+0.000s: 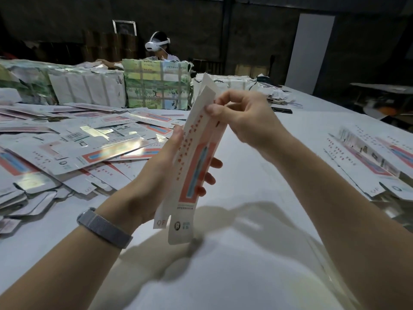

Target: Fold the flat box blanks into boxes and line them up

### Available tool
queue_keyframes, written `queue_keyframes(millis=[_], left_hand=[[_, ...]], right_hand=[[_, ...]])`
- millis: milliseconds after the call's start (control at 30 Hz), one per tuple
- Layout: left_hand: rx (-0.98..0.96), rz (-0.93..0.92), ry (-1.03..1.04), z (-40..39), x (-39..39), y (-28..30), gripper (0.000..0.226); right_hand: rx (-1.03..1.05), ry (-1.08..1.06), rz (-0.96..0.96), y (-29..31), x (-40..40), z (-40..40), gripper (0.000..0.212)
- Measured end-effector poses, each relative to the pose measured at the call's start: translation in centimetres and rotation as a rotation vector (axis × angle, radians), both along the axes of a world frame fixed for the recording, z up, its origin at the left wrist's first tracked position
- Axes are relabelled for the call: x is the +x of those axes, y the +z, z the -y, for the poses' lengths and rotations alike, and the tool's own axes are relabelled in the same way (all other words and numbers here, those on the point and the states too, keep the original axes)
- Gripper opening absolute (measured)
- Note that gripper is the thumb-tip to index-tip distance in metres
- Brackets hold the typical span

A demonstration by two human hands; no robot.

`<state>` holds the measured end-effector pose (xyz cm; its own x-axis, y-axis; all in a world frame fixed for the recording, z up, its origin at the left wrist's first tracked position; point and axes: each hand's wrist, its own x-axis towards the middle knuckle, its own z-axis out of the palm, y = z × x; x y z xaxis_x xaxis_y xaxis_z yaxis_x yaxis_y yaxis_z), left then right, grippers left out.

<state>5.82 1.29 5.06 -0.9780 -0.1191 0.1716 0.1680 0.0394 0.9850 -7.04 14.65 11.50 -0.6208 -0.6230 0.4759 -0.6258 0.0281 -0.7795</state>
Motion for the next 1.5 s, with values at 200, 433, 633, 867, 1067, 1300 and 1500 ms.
queue_keyframes(millis=[200, 433, 633, 867, 1067, 1300, 1500], left_hand=[[-0.018, 0.006, -0.016, -0.5, 0.1, 0.3, 0.072], [0.112, 0.037, -0.068, -0.4, 0.0, 0.1, 0.072], [0.156, 0.016, -0.068, -0.3, -0.2, 0.4, 0.064], [-0.102, -0.040, 0.104, -0.8, -0.5, 0.4, 0.064], [0.049, -0.094, 0.217, -0.1, -0.2, 0.2, 0.057], [0.520, 0.006, -0.020, -1.4, 0.0, -0.1, 0.044], [0.277, -0.056, 0.277, -1.3, -0.9, -0.3, 0.054]], right_hand=[[-0.022, 0.103, 0.099, 0.8, 0.1, -1.0, 0.031], [-0.022, 0.020, 0.126, 1.0, 0.9, -0.5, 0.030], [-0.031, 0.054, 0.223, 1.9, 0.8, -1.2, 0.029], [-0.078, 0.100, 0.249, 1.7, 1.1, -0.8, 0.030], [-0.325, -0.060, 0.228, 0.1, 1.4, 0.7, 0.011], [-0.240, 0.212, 0.361, -3.4, 3.2, 3.0, 0.034], [-0.384, 0.097, 0.364, -3.7, 3.4, 3.4, 0.045]])
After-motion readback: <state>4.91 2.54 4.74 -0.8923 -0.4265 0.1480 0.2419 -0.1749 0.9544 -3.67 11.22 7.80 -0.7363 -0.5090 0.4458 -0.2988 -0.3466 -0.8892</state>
